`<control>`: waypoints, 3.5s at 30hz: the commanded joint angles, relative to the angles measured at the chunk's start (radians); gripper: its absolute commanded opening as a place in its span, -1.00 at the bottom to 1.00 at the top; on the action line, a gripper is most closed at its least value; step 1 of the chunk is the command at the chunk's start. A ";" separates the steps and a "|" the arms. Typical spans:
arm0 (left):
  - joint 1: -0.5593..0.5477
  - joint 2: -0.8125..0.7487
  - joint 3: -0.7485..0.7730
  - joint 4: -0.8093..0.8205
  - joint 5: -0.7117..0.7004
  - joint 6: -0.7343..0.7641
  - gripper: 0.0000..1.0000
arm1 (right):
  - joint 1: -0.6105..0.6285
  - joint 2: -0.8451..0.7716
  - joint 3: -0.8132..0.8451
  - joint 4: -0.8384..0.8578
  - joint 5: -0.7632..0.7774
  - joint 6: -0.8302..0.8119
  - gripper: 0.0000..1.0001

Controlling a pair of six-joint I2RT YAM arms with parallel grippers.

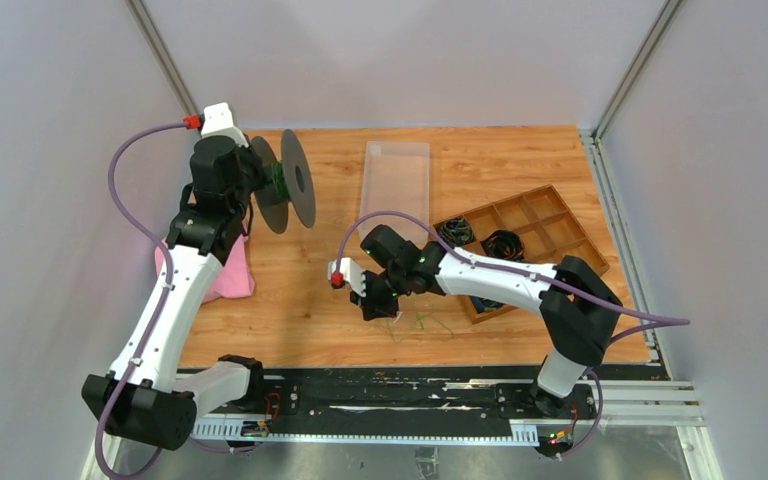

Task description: Wrap the cables

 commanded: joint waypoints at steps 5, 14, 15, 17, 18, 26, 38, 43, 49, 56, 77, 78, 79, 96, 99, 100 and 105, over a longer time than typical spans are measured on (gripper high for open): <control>0.009 -0.022 -0.031 0.174 -0.081 0.053 -0.99 | 0.085 -0.035 0.087 -0.070 0.001 -0.028 -0.98; -0.019 -0.011 -0.064 0.222 -0.129 0.107 -0.99 | 0.135 -0.034 0.268 -0.251 -0.064 -0.075 -0.98; -0.027 -0.011 -0.069 0.230 -0.137 0.118 -0.99 | 0.136 -0.036 0.290 -0.269 -0.067 -0.076 -0.99; -0.042 -0.015 -0.081 0.238 -0.145 0.130 -0.99 | 0.137 -0.039 0.341 -0.308 -0.055 -0.078 -0.99; -0.045 -0.017 -0.087 0.239 -0.145 0.132 -0.99 | 0.137 -0.041 0.371 -0.327 -0.045 -0.082 -0.98; -0.047 -0.033 -0.127 0.260 -0.108 0.152 -0.99 | 0.134 -0.057 0.615 -0.462 0.084 -0.139 -0.98; -0.053 -0.065 -0.175 0.258 -0.071 0.183 -0.99 | 0.086 -0.020 0.864 -0.506 0.263 -0.197 -0.99; -0.067 -0.078 -0.194 0.253 -0.061 0.193 -0.99 | 0.046 0.024 0.958 -0.507 0.310 -0.216 -0.99; -0.094 -0.092 -0.219 0.245 -0.050 0.214 -0.99 | -0.015 0.092 1.075 -0.500 0.327 -0.223 -0.99; -0.121 -0.108 -0.251 0.237 -0.043 0.245 -0.99 | -0.065 0.161 1.191 -0.481 0.346 -0.214 -0.98; -0.154 -0.150 -0.306 0.214 -0.029 0.262 -0.99 | -0.168 0.284 1.320 -0.382 0.411 -0.191 -0.99; -0.154 -0.152 -0.309 0.215 -0.032 0.266 -0.99 | -0.173 0.285 1.324 -0.377 0.411 -0.189 -0.99; -0.154 -0.153 -0.310 0.213 -0.033 0.268 -0.99 | -0.175 0.285 1.329 -0.376 0.412 -0.189 -0.99; -0.173 -0.158 -0.330 0.195 0.042 0.275 -0.99 | -0.228 0.348 1.365 -0.340 0.398 -0.221 -0.99; -0.174 -0.162 -0.329 0.192 0.039 0.270 -0.99 | -0.229 0.368 1.365 -0.334 0.398 -0.229 -0.99; -0.174 -0.163 -0.329 0.192 0.039 0.267 -0.99 | -0.230 0.373 1.365 -0.330 0.401 -0.233 -0.99; -0.174 -0.169 -0.317 0.176 0.059 0.247 -0.99 | -0.246 0.411 1.364 -0.312 0.404 -0.245 -0.99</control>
